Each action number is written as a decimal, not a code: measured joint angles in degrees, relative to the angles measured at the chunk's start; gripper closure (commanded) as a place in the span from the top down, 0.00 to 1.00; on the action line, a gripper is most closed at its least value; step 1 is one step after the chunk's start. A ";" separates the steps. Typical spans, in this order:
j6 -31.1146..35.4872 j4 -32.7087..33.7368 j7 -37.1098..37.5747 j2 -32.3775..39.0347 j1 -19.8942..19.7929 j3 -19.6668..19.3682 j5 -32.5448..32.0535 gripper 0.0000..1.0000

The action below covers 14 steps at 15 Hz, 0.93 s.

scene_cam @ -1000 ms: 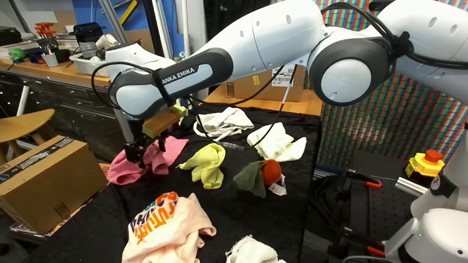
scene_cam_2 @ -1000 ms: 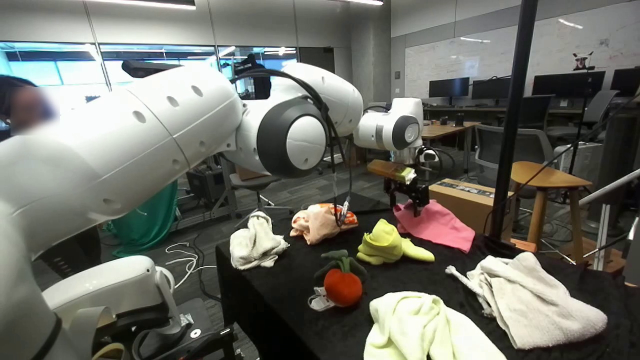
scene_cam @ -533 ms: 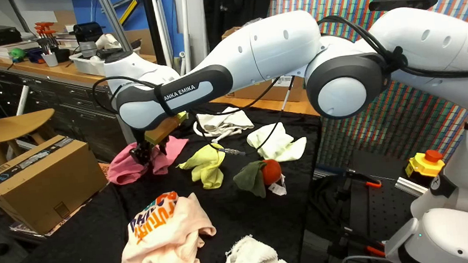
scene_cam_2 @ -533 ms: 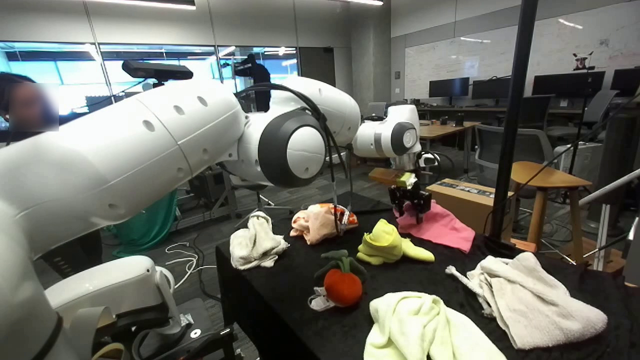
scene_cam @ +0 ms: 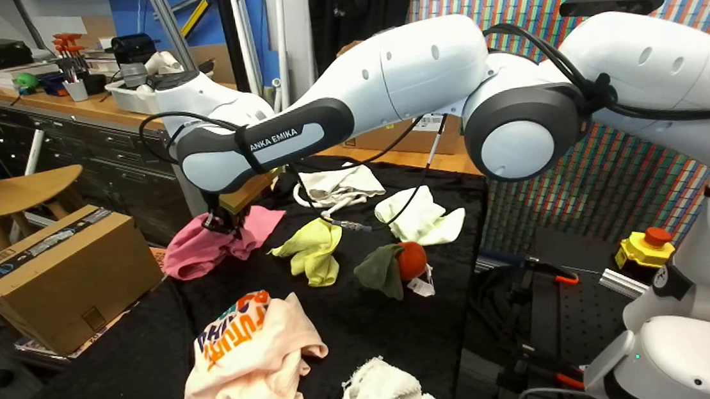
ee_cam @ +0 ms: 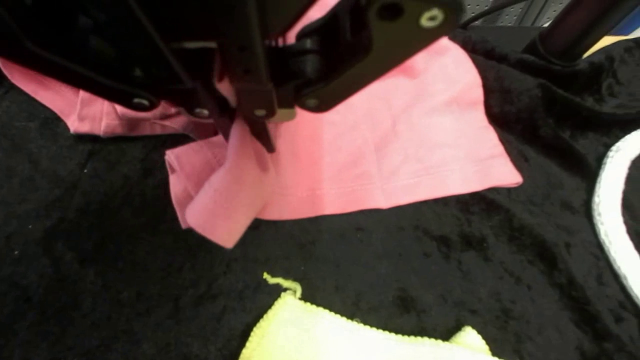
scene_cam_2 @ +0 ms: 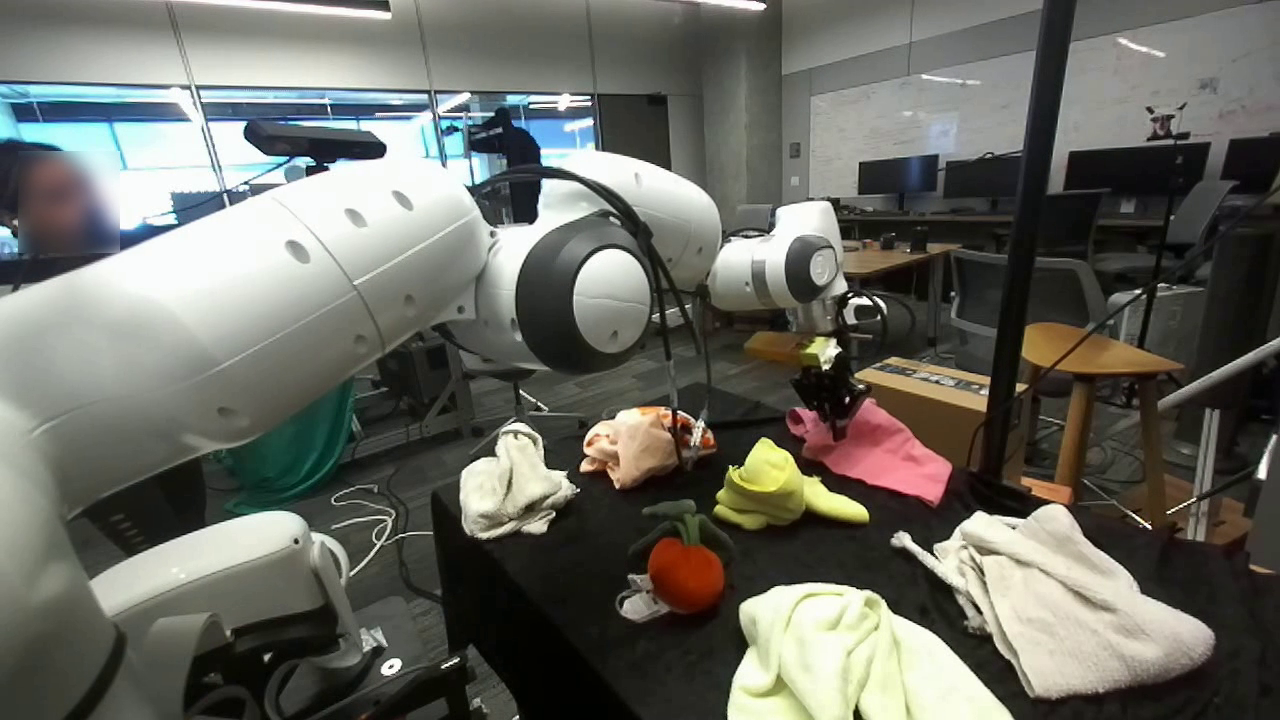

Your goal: Pile the rope, radish, t-shirts and towels together on the table

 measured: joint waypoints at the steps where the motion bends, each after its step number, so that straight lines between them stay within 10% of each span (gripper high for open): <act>1: -0.02 0.05 0.08 0.00 0.07 -0.14 -0.01 0.03; 14: 0.01 -6.78 1.96 -7.96 1.18 -3.34 -2.17 0.03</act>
